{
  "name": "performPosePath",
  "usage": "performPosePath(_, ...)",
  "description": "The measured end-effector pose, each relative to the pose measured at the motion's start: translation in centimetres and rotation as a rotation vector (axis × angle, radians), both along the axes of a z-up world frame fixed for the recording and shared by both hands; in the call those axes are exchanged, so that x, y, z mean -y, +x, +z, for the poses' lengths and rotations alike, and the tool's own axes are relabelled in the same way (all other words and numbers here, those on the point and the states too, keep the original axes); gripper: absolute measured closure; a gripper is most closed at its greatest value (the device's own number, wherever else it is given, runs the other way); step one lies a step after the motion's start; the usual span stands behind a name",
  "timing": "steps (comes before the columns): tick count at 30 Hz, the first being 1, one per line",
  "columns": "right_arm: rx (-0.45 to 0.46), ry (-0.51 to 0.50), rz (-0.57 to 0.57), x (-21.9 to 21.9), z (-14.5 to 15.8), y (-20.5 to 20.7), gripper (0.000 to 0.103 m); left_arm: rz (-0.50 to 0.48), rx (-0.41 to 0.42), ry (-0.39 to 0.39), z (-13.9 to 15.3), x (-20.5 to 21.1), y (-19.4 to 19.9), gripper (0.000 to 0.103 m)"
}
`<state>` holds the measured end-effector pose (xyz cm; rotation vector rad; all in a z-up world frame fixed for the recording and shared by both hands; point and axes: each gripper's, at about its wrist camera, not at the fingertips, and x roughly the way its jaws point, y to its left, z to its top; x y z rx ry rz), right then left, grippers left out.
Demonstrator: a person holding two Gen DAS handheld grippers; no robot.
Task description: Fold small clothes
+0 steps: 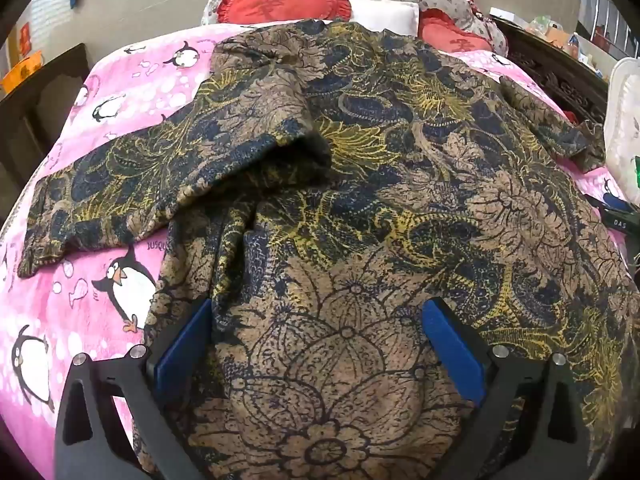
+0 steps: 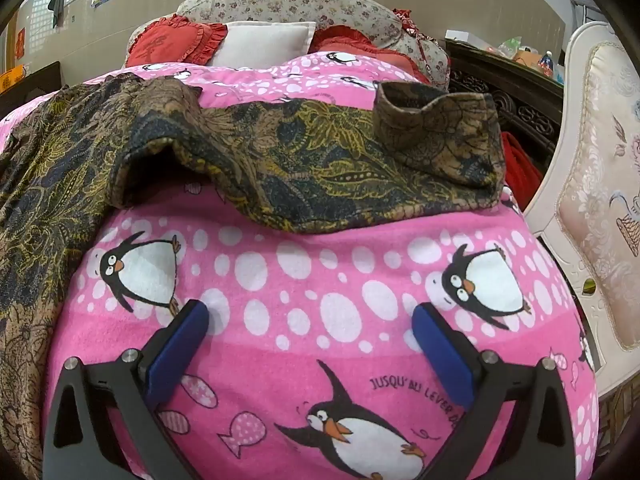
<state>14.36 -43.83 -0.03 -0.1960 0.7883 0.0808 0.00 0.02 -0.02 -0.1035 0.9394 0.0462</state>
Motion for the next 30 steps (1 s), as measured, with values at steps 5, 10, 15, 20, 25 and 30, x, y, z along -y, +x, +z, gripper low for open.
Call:
performPosePath(5,0.005,0.000,-0.005,-0.1,0.0,0.0,0.000,0.000,-0.002,0.018,0.2,0.2,-0.2,0.015)
performPosePath(10,-0.025,0.001,-0.012,-0.2,0.1,0.6,0.000,-0.005,-0.014,-0.005,-0.1,-0.1,0.4,0.015)
performPosePath(15,-0.183,0.061,-0.044,0.7,1.5,-0.9,0.000,-0.010,-0.007,-0.010,-0.1,-0.1,0.3,0.015)
performPosePath(20,-0.284,0.074,-0.091,1.2,4.5,-5.4,0.003,-0.001,-0.016,0.004,0.1,0.0,0.3,0.015)
performPosePath(25,-0.193,0.192,0.019,-6.5,9.0,-7.0,0.003,0.003,-0.012,0.020,-0.2,0.5,0.7,0.014)
performPosePath(30,-0.185,0.229,0.133,-16.8,7.5,-6.3,0.003,0.005,-0.001,0.020,-0.3,0.5,0.5,0.014)
